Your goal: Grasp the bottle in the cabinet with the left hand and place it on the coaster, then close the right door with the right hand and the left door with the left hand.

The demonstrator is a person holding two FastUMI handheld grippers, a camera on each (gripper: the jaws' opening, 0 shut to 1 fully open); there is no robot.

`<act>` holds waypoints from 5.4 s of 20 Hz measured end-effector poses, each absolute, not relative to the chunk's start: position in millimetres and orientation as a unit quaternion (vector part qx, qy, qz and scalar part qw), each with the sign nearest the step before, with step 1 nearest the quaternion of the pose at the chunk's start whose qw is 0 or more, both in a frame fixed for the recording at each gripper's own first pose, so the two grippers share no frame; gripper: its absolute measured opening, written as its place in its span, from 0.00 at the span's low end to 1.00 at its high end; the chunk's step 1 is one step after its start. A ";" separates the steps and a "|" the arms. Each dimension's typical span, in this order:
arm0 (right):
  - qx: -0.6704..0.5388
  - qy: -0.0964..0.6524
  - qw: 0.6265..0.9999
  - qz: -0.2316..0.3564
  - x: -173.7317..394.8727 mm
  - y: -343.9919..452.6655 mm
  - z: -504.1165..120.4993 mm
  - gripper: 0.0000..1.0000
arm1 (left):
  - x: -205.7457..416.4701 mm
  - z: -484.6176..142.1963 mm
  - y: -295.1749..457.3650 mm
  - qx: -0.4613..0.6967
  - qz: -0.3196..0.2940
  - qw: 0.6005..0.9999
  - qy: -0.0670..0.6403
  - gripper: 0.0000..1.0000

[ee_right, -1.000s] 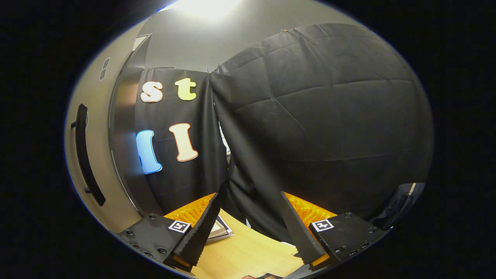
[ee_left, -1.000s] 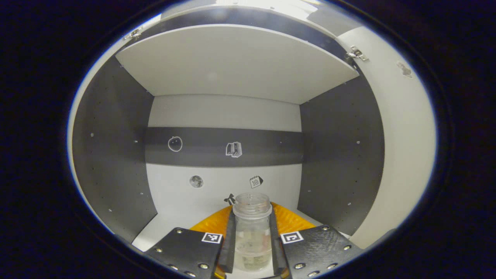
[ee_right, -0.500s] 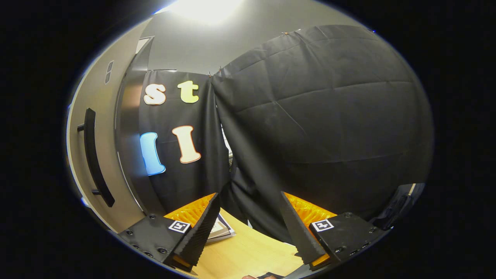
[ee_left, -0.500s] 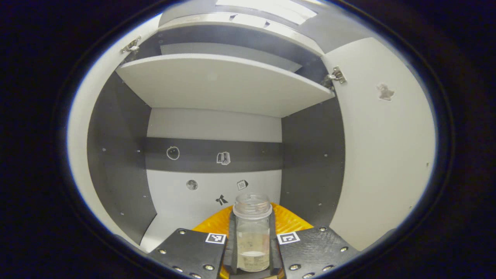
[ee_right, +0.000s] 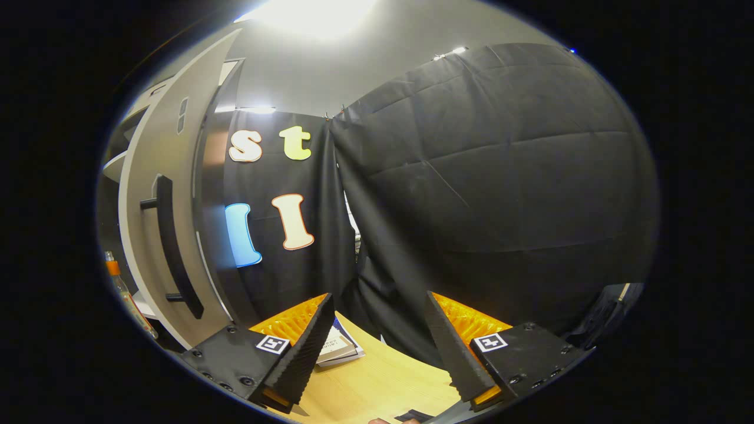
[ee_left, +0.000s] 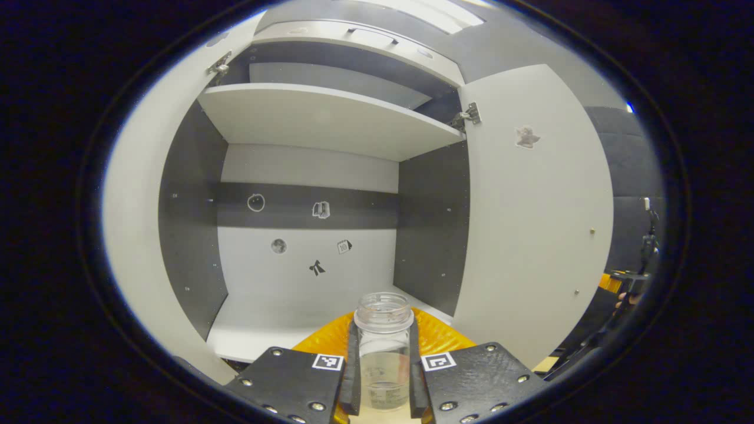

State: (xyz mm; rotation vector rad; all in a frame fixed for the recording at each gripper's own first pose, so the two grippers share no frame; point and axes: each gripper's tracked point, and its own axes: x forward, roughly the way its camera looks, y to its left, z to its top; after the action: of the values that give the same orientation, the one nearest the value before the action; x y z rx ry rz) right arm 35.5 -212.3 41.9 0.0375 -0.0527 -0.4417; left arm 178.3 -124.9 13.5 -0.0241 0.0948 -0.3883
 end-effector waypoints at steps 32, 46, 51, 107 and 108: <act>-0.006 0.005 0.971 -0.238 -35.7 -190.9 38.9 0.97 | 25.5 -287.9 -192.7 -0.018 -0.291 0.950 0.112 0.36; -0.020 0.021 0.972 -0.235 -42.3 -175.6 32.3 0.92 | 6.4 -301.4 -180.3 -0.002 -0.279 0.951 0.137 0.82; -0.016 0.021 0.976 -0.217 -32.3 -168.5 34.6 0.92 | -4.5 -278.8 -177.5 -0.003 -0.273 0.953 0.134 0.92; -0.061 -0.009 0.987 0.150 87.6 -30.2 99.9 0.97 | -132.6 40.5 94.5 -0.017 0.220 0.975 0.024 0.92; -0.058 -0.012 0.987 0.150 87.6 -23.4 100.9 0.97 | -135.1 38.9 101.2 -0.017 0.223 0.974 0.025 0.85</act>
State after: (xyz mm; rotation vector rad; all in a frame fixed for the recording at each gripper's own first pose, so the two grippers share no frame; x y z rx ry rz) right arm 87.6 -23.4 100.9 -0.1159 -0.0247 0.3010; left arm -135.1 101.2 38.9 -0.0333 0.0501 0.4490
